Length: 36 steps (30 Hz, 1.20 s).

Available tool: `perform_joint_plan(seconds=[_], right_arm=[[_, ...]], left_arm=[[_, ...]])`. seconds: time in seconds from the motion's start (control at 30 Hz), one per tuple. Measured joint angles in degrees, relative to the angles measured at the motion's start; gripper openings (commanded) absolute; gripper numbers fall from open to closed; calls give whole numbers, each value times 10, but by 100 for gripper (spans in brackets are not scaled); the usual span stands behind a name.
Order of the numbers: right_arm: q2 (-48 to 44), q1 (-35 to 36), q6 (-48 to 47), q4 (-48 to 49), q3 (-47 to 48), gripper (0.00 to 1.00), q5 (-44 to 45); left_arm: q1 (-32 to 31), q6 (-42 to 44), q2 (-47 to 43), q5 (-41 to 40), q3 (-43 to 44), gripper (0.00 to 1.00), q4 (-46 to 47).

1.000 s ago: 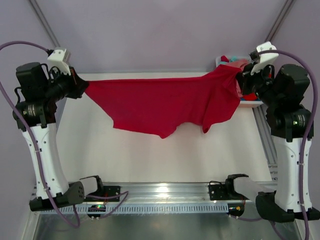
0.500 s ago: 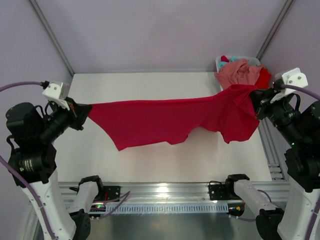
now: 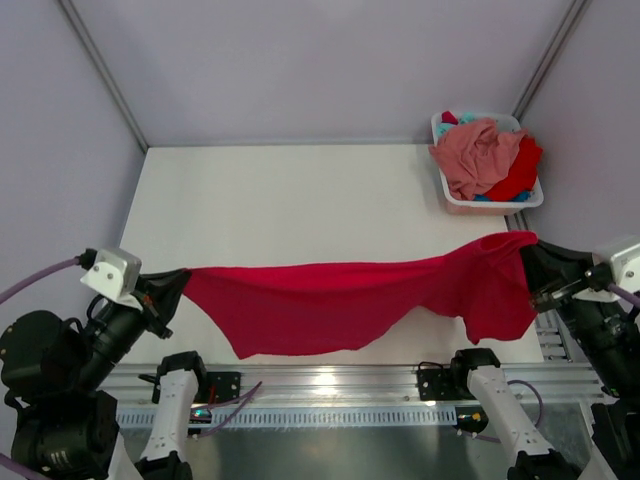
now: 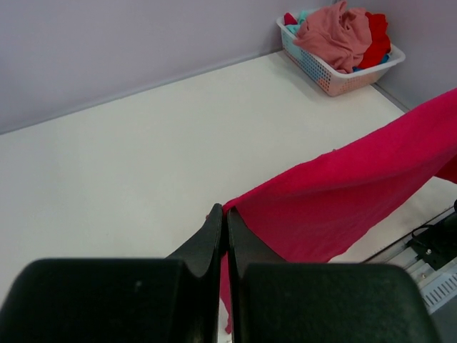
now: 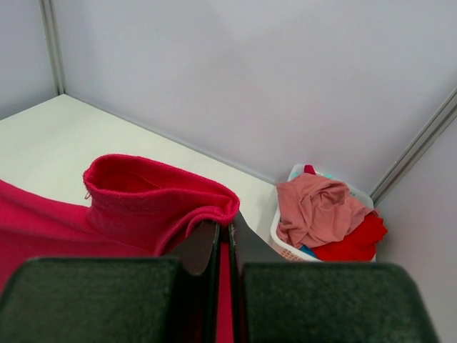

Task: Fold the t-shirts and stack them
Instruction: Flatten the tshirt out

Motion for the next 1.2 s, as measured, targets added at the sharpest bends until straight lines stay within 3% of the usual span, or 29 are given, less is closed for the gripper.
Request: perform_joint_plan(seconds=[0.33, 0.57, 0.67, 0.87, 1.03, 1.2], right_arm=[[-45, -7, -2, -22, -11, 3, -14], [-10, -7, 0, 63, -72, 3, -22], [68, -7, 0, 139, -102, 3, -12], [317, -7, -1, 280, -99, 3, 15], [504, -6, -2, 324, -60, 3, 21], [654, -2, -1, 357, 30, 3, 31]], left_arm=[[0, 12, -70, 30, -2, 0, -31], [0, -31, -58, 32, -132, 0, 98], [0, -59, 46, 17, -158, 0, 187], [1, -86, 337, -18, -120, 0, 357], [-2, -90, 528, -40, -50, 0, 416], [-6, -89, 658, -49, -4, 0, 478]])
